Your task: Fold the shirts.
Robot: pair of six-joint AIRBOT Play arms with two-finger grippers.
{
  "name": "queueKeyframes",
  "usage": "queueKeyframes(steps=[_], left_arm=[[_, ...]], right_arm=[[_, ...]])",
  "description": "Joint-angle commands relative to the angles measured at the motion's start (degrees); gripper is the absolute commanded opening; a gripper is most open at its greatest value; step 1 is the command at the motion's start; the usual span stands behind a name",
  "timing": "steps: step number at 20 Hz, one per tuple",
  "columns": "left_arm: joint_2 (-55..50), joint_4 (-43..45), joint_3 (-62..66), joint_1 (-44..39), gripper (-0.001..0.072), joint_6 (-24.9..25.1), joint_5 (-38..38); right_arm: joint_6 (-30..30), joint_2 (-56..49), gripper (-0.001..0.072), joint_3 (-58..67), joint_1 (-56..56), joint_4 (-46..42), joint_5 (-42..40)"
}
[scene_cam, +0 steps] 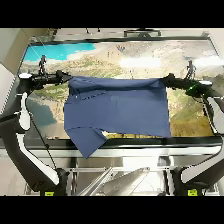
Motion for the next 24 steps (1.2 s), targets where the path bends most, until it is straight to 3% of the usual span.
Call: queueKeyframes(steps=[1, 3, 6, 12, 15, 21, 22, 23, 24], left_arm=[[-1.75, -2.16, 1.46, 0.48, 0.0023, 1.57, 2.1], [-2.36, -2.16, 3.69, 0.48, 0.0021, 1.55, 0.81], [-2.58, -0.96, 4.2, 0.48, 0.002, 1.51, -0.94], [-2.58, 11.3, 4.11, 0.48, 0.0011, -2.19, -7.8], [-2.56, 16.98, 3.48, 0.04, 0.001, -4.81, -7.06], [-2.58, 17.33, -1.31, -1.29, 0.0012, -4.17, -1.73], [-2.54, 17.14, -0.98, -1.31, 0.0024, -4.07, -1.88], [-2.56, 17.14, -0.26, -1.62, 0.01, -4.09, -2.45], [-2.56, 17.14, 0.63, -1.7, 0.0251, -4.13, -3.37]], right_arm=[[1.49, -3.54, 0.0014, 6.64, -0.24, 0.61, 0.55], [1.46, -3.56, 0.0013, 7.06, -0.52, -0.09, 2.12], [3.23, -3.58, 0.0013, 7.02, -0.5, -8.96, 4.5], [5.35, -3.61, 0.0014, 6.97, -0.57, -18.23, 6.43], [5.35, -4.48, 0.0014, 6.95, -0.42, -20.46, 6.45], [5.31, -5.68, 0.0015, 6.99, -0.46, -20.44, 6.01], [5.31, -5.68, 0.0025, 7.02, -0.46, -20.41, 6.01], [5.35, -5.66, 0.0101, 7.02, -0.46, -20.39, 6.01], [5.95, -5.66, 0.0241, 7.02, -0.5, -20.41, 6.01]])
